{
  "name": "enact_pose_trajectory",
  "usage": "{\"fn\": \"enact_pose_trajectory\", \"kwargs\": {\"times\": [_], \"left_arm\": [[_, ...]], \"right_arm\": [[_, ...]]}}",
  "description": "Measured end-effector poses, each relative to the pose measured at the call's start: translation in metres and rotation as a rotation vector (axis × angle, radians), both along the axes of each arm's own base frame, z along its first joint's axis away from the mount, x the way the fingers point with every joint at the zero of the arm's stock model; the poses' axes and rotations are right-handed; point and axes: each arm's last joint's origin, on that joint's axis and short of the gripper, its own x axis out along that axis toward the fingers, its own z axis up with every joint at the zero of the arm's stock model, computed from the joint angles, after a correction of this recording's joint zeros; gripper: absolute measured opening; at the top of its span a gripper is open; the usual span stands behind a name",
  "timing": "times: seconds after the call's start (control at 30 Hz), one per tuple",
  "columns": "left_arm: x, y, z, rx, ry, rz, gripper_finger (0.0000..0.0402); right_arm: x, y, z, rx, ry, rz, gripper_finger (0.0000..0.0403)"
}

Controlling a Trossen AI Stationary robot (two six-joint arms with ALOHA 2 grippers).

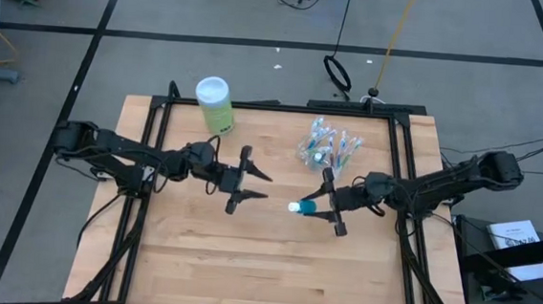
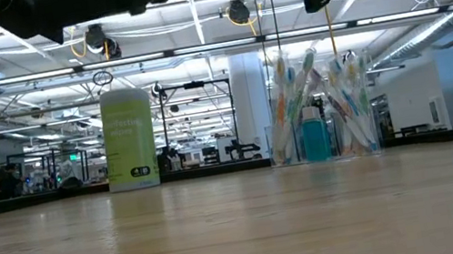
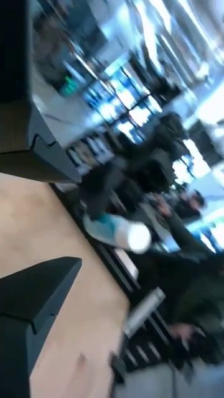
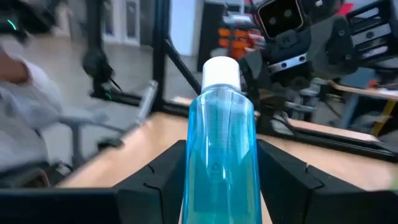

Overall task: Pick & Place toothbrushing station
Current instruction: Put the blue mouthwash into the transparent organizer

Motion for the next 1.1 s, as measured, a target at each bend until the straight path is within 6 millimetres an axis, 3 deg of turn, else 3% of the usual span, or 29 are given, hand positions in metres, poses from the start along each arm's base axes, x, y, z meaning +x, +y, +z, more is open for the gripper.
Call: {"fn": "enact_pose_trajectory", "kwargs": {"times": [0.2,0.37,0.57,1.1], "left_arm": [[0.011,-0.008,0.004,0.023,-0.011,-0.054,0.0212],[0.017,-0.010,0.009,0.063,-0.036,-0.072,0.0212],[0.017,-0.012,0.005,0.068,0.002,-0.099,0.0212],[0.023,-0.025,-0.005,0.059,-0.002,-0.246,0.0212]], "right_arm": [[0.014,0.004,-0.020,0.137,0.077,0.033,0.0164],[0.026,0.007,-0.035,0.155,0.072,0.061,0.0164],[0.030,0.002,-0.036,0.216,0.038,0.164,0.0164],[0.030,0.001,-0.034,0.224,0.025,0.164,0.0164]]}}
